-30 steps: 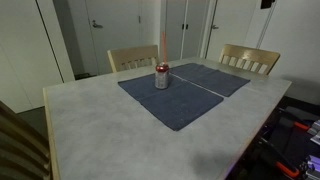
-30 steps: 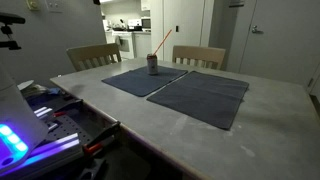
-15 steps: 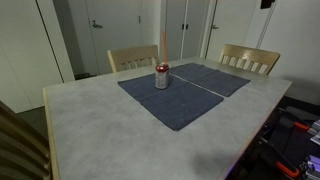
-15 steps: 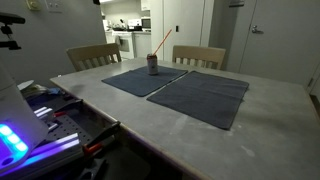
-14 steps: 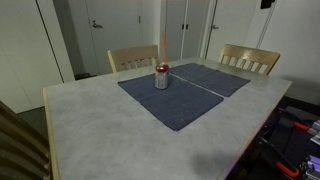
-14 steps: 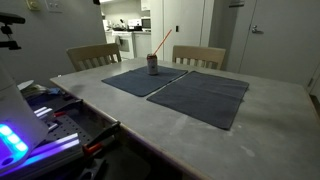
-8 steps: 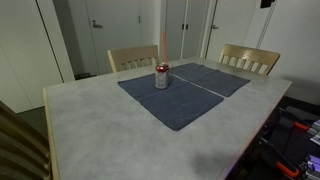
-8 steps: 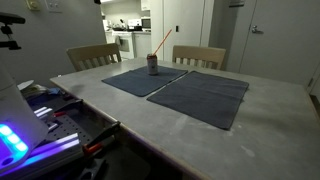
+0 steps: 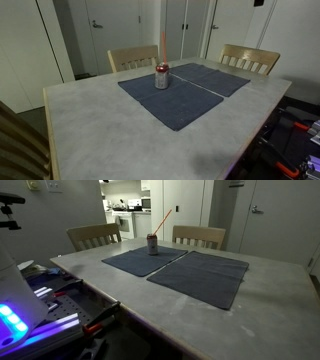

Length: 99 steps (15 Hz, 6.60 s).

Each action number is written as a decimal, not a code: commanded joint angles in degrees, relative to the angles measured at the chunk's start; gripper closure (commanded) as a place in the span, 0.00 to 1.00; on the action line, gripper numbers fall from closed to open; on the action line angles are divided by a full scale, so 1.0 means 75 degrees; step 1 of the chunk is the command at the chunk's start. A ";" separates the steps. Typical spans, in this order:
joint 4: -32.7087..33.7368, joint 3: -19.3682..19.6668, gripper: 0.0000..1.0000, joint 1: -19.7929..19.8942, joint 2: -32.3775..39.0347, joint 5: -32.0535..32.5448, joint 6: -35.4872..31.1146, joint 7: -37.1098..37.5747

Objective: Remove the red straw from the can and place it on the table

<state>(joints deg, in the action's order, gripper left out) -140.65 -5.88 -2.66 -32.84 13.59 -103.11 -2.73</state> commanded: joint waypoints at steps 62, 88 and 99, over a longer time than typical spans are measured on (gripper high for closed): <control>0.3349 0.0344 0.00 0.0579 0.5677 -0.7642 -0.5999 -0.8261; 0.4580 0.0219 0.00 0.1007 0.7375 -0.9330 -0.5464 -0.8147; 0.4878 0.0188 0.48 0.1029 0.7667 -0.9277 -0.5057 -0.8152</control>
<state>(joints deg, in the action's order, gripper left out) -105.58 -3.26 3.50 23.50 -55.54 -142.84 -62.85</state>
